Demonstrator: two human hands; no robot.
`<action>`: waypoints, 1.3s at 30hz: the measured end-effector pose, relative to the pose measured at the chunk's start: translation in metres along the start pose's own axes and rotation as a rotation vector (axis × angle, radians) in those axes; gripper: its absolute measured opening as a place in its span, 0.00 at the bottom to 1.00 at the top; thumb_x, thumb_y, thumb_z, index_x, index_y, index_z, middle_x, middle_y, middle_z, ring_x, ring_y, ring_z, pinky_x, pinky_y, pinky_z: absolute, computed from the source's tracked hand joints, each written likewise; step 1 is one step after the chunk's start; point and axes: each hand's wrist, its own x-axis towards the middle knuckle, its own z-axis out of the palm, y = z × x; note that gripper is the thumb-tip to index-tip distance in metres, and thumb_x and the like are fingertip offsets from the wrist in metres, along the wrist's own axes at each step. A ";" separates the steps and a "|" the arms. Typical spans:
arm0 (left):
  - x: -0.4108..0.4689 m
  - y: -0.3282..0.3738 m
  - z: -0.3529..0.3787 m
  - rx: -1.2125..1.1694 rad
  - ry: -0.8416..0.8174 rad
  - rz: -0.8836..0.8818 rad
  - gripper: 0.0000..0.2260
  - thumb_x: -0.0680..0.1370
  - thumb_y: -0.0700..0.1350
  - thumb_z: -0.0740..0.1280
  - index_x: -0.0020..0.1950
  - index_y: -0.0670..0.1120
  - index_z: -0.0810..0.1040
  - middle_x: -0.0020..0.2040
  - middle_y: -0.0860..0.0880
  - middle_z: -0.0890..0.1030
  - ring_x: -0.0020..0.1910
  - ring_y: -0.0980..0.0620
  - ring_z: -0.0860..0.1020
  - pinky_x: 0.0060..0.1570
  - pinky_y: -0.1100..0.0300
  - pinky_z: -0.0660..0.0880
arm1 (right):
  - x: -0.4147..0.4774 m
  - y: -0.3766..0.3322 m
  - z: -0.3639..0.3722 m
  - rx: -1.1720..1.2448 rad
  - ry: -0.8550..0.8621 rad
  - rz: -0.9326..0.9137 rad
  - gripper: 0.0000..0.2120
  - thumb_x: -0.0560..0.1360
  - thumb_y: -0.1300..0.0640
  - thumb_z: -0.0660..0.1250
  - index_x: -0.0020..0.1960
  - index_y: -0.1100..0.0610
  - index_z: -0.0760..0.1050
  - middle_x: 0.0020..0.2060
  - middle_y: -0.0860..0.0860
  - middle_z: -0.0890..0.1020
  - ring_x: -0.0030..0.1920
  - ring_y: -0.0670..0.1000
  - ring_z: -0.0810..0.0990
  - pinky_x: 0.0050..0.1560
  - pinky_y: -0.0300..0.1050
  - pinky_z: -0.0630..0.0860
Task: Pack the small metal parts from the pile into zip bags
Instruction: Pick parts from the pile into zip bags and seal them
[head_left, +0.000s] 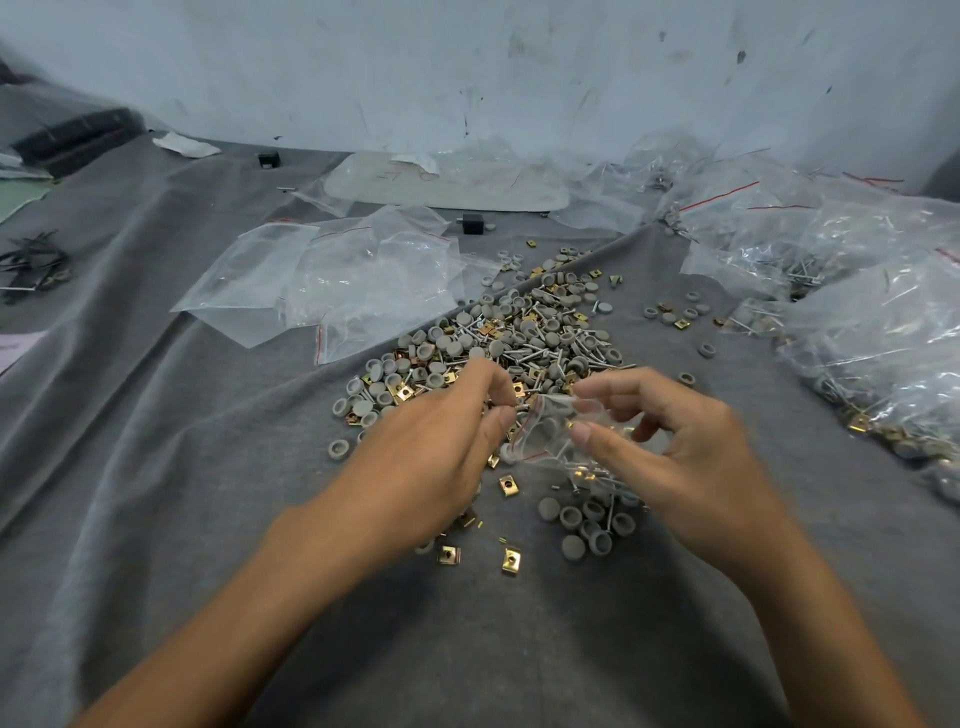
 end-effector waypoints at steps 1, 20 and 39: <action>0.000 0.001 0.002 0.003 0.013 0.003 0.03 0.84 0.56 0.56 0.54 0.59 0.65 0.35 0.56 0.76 0.35 0.59 0.73 0.34 0.56 0.65 | 0.000 0.000 0.000 -0.002 -0.003 -0.002 0.13 0.73 0.51 0.76 0.55 0.40 0.81 0.48 0.38 0.84 0.53 0.45 0.80 0.49 0.45 0.75; 0.024 -0.031 0.007 0.241 -0.026 -0.079 0.03 0.80 0.53 0.66 0.52 0.56 0.78 0.49 0.57 0.76 0.53 0.54 0.74 0.55 0.52 0.73 | -0.001 0.001 -0.003 0.016 0.033 0.027 0.11 0.74 0.49 0.74 0.54 0.39 0.81 0.48 0.39 0.84 0.52 0.46 0.80 0.49 0.51 0.77; 0.023 -0.034 0.000 0.151 0.065 -0.069 0.04 0.83 0.49 0.62 0.49 0.56 0.70 0.41 0.57 0.77 0.43 0.62 0.77 0.39 0.58 0.68 | -0.003 0.002 -0.007 0.023 0.024 0.044 0.11 0.74 0.46 0.73 0.56 0.39 0.81 0.50 0.41 0.85 0.52 0.47 0.81 0.50 0.55 0.78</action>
